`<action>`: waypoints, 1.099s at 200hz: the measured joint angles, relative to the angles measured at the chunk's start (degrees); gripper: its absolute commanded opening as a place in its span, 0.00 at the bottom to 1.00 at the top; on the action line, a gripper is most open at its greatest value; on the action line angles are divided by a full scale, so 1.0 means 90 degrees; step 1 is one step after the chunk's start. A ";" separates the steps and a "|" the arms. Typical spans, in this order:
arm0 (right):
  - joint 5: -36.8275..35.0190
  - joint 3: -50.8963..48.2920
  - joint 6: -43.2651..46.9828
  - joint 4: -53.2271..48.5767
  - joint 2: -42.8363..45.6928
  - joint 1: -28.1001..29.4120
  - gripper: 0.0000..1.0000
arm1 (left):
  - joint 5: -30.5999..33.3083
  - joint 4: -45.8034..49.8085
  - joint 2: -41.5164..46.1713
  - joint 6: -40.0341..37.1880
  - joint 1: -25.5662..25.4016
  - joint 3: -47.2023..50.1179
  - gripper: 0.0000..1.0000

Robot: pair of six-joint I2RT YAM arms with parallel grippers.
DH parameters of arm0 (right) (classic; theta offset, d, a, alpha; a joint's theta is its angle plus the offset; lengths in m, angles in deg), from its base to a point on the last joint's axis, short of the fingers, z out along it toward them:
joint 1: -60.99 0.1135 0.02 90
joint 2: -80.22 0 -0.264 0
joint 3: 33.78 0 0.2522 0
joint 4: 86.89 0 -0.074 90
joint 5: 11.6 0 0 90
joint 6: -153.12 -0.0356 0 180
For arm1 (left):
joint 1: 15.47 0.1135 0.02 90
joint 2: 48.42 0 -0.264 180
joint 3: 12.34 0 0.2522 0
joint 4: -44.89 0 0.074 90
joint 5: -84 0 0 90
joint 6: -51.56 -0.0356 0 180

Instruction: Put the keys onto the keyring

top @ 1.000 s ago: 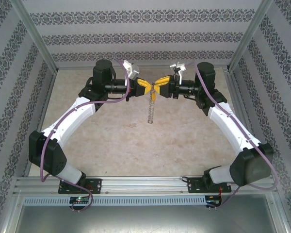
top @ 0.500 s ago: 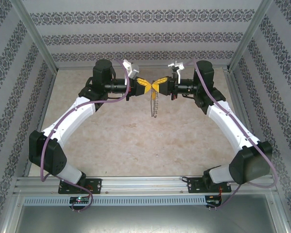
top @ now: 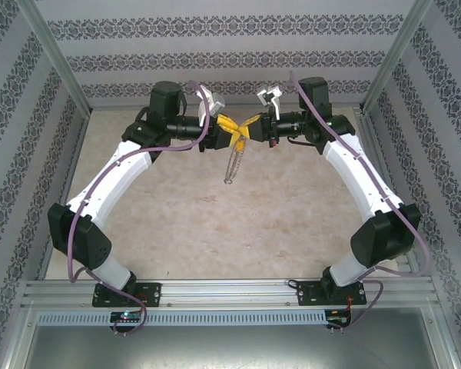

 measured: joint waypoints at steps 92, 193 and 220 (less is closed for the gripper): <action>-0.1134 0.1586 0.1970 -0.3240 -0.0828 0.0010 0.00 | -0.0318 0.2703 -0.0627 -0.1540 0.0134 -0.1685 0.35; -0.1379 0.2188 0.2409 -0.3886 -0.1161 0.0335 0.00 | -0.0573 0.3555 -0.1355 -0.2220 0.0134 -0.1950 0.34; -0.1377 0.2191 0.2450 -0.3881 -0.1161 0.0335 0.00 | -0.0678 0.3570 -0.1479 -0.2225 0.0134 -0.1979 0.34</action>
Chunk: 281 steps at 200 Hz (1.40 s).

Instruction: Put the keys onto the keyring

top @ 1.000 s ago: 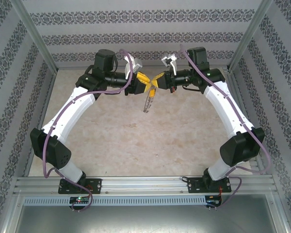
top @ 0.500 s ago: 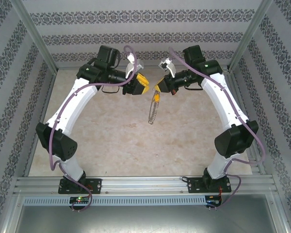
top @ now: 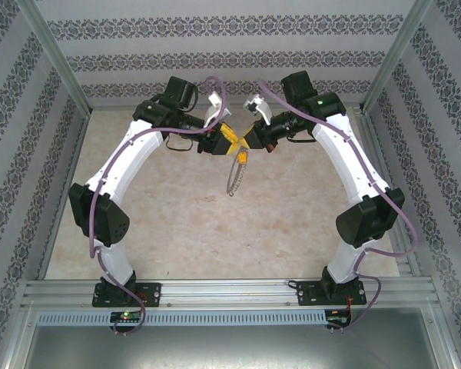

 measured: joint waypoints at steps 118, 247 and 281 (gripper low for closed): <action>0.0092 -0.0002 -0.0012 0.0141 0.0061 0.0000 0.00 | -0.0182 -0.0005 -0.0070 0.0005 0.0080 -0.0036 0.34; 0.0906 -0.0325 -0.0340 0.0889 0.0352 -0.0090 0.00 | -0.0736 -0.0216 -0.0012 0.0068 0.0209 0.0007 0.34; 0.0911 -0.0325 -0.0340 0.0889 0.0347 -0.0090 0.00 | -0.0755 -0.0323 0.0063 0.0136 0.0209 0.0007 0.34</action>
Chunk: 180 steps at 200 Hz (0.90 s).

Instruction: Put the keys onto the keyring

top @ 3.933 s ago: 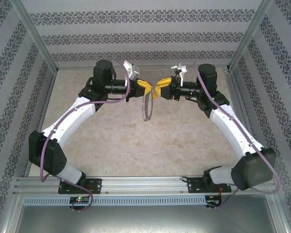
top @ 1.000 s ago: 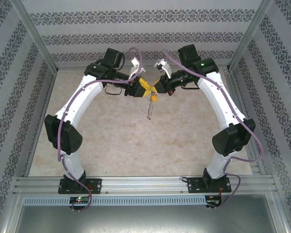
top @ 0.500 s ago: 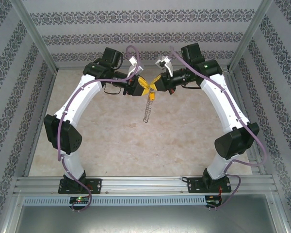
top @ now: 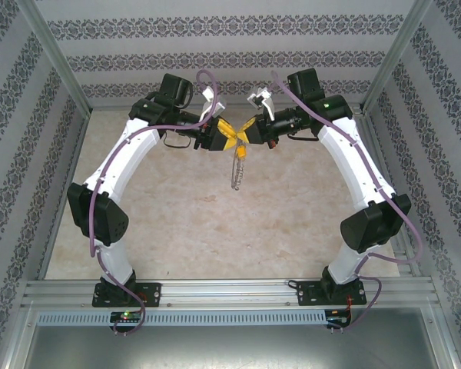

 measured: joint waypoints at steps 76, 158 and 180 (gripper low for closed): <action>0.0007 0.0000 -0.0002 0.0002 -0.0027 0.0002 0.00 | -0.0158 -0.0068 0.0010 0.0056 0.0000 0.0000 0.31; 0.0095 0.0000 0.0000 0.0000 -0.0051 0.0007 0.00 | -0.0187 -0.0070 -0.0036 0.0097 0.0029 0.0000 0.22; 0.0092 0.0002 -0.0002 0.0000 -0.0063 0.0017 0.00 | -0.0204 -0.0068 -0.0049 0.0097 0.0029 0.0000 0.21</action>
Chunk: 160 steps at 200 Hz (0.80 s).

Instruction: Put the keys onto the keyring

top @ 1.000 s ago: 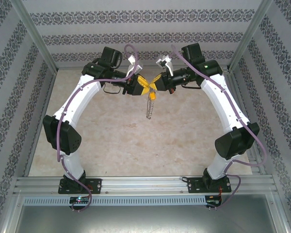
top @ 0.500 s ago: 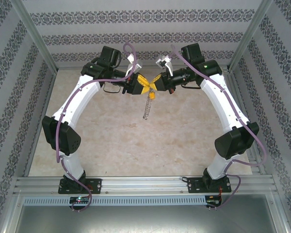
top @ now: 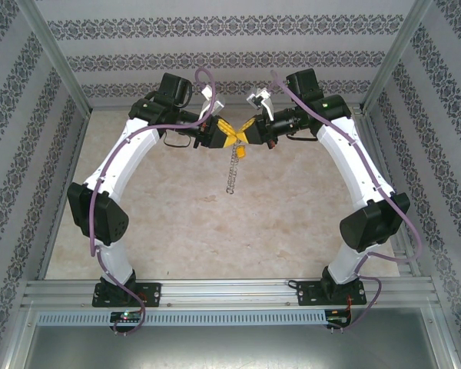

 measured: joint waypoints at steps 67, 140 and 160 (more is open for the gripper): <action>0.0017 0.0039 -0.0095 0.0002 -0.0112 0.0017 0.00 | 0.0032 0.0007 -0.0075 -0.0010 0.0041 0.0000 0.00; -0.0119 -0.0078 -0.0792 0.0935 -0.0160 0.0029 0.48 | 0.0301 -0.1501 0.0245 0.0818 0.0005 0.1069 0.00; -0.0121 -0.0418 -0.1044 0.1355 -0.0036 -0.0034 0.53 | 0.0423 -0.1921 0.0311 0.1093 0.0005 0.1275 0.00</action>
